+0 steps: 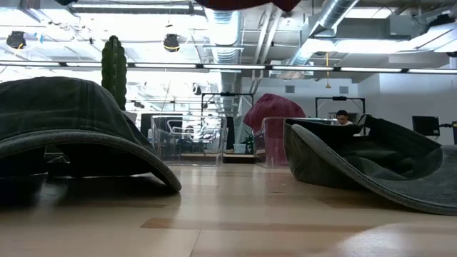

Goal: Pick & Place hat
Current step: Put the red cap into the right transparent bin

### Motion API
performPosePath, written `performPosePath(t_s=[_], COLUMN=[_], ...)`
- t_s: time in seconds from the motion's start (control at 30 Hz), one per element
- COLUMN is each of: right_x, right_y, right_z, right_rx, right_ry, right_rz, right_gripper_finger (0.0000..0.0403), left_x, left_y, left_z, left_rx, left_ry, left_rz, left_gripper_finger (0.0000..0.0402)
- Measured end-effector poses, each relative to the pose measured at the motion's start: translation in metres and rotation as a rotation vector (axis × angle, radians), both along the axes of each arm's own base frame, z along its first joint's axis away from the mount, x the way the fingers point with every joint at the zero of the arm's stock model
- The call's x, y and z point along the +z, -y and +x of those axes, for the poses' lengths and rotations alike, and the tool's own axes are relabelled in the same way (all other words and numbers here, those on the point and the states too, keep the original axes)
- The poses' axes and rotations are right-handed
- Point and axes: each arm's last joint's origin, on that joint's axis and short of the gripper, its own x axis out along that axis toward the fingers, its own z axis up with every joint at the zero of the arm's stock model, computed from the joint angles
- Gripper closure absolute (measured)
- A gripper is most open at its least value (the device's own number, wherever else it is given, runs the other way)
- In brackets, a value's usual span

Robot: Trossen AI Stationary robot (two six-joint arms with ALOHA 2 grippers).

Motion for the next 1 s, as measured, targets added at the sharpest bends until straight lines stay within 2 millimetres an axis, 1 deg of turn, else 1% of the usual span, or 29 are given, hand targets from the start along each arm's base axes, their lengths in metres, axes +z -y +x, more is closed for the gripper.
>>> performPosePath(t_s=[0.1,0.2,0.47,0.77,0.9,1.0], right_x=[0.009,0.018,0.036,0.05,0.05,0.05], right_y=[0.013,0.029,0.081,0.134,0.153,0.167], right_z=[-0.004,-0.008,-0.014,-0.023,-0.026,-0.029], right_rx=[-0.016,-0.051,-0.113,-0.154,-0.179,-0.194], right_ry=[-0.037,-0.071,-0.152,-0.175,-0.196,-0.21], right_rz=[-0.013,-0.035,-0.03,-0.051,-0.095,-0.132], right_gripper_finger=[0.0388,0.0388,0.0388,0.0388,0.0384,0.0388], left_x=[-0.001,-0.001,-0.003,-0.011,-0.015,-0.021], left_y=[-0.008,-0.017,-0.04,-0.071,-0.082,-0.085], left_z=[0.003,0.005,0.011,0.011,0.009,0.009], left_rx=[0.03,0.064,0.147,0.258,0.295,0.308], left_ry=[-0.006,-0.007,-0.03,-0.189,-0.273,-0.328], left_rz=[0.003,0.003,0.006,0.038,0.049,0.056], left_gripper_finger=[0.0185,0.0173,0.0166,0.0166,0.0166,0.0166])
